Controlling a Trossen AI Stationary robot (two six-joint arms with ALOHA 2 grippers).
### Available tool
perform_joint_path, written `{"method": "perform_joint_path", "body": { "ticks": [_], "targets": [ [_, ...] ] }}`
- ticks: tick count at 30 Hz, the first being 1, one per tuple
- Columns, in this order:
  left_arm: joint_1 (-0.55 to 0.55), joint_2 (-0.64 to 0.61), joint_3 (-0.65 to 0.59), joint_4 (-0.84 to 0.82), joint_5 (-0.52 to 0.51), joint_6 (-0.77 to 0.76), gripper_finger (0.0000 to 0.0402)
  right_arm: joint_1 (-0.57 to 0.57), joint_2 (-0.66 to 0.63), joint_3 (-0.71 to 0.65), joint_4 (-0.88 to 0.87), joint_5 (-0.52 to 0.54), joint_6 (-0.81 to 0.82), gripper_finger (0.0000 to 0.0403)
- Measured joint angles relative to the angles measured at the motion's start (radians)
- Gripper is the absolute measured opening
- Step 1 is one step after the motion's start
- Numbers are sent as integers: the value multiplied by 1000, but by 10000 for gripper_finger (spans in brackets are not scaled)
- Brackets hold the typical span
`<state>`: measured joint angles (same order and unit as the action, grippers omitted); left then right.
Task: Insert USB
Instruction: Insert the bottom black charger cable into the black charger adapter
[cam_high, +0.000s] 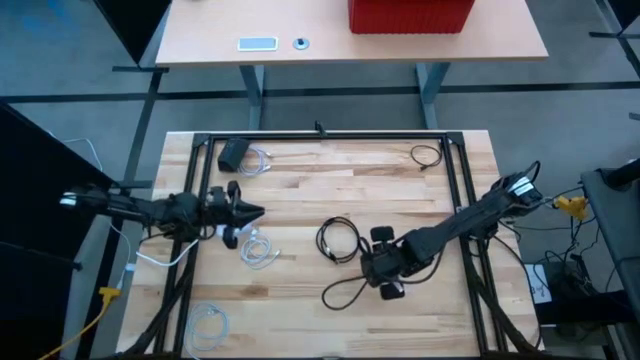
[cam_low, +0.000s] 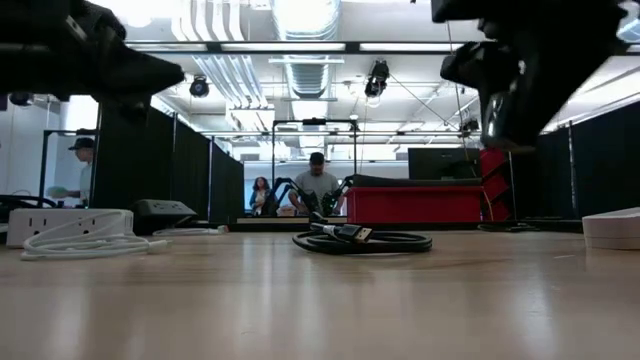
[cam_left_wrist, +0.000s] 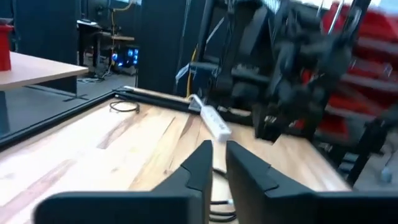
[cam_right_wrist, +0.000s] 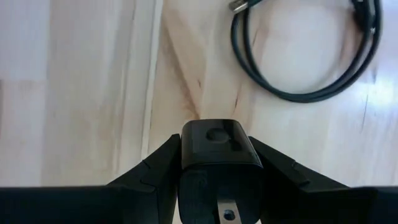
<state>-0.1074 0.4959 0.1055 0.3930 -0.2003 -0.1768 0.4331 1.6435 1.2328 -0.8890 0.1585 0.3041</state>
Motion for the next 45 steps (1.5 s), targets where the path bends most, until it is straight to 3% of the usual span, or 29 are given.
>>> {"method": "perform_joint_path", "body": {
  "ticks": [7,13,23,31,45],
  "targets": [
    [-1,323,206,-53,83,48,131,2,-89,4,-26,28,85,145],
    [-3,603,399,-119,184,170,160,7,-190,0,-36,132,72,145],
    [-4,1004,734,-366,196,379,149,7,-250,-42,-46,156,105,145],
    [-5,1273,970,-564,325,491,155,10,-234,-88,-47,145,145,145],
    [-4,1509,1151,-633,323,588,147,42,-234,-113,-42,126,197,145]
  ]
}}
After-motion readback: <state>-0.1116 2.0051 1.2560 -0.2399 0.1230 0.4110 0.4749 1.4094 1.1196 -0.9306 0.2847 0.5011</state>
